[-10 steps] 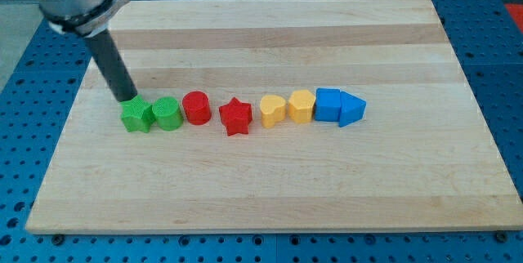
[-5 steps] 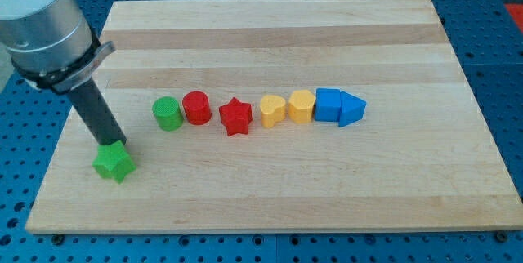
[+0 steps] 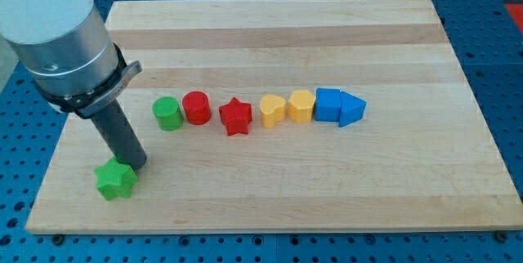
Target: Move the green star to bottom left
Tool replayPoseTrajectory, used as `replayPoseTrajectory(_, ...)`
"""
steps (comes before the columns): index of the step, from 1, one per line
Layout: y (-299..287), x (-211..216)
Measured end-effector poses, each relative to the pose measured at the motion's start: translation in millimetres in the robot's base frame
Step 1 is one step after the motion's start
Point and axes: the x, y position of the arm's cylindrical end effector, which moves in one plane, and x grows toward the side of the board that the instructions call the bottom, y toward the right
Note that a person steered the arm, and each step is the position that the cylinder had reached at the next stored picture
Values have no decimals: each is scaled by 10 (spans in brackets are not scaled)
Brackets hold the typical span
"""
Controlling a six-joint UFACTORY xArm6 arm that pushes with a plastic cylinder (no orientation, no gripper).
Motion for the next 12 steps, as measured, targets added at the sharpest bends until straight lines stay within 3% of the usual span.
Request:
replayPoseTrajectory(3,422,399)
replayPoseTrajectory(5,364,54)
replayPoseTrajectory(8,-159,93)
replayPoseTrajectory(10,-23,93)
replayPoseTrajectory(11,493,491)
replayPoseTrajectory(12,475,678)
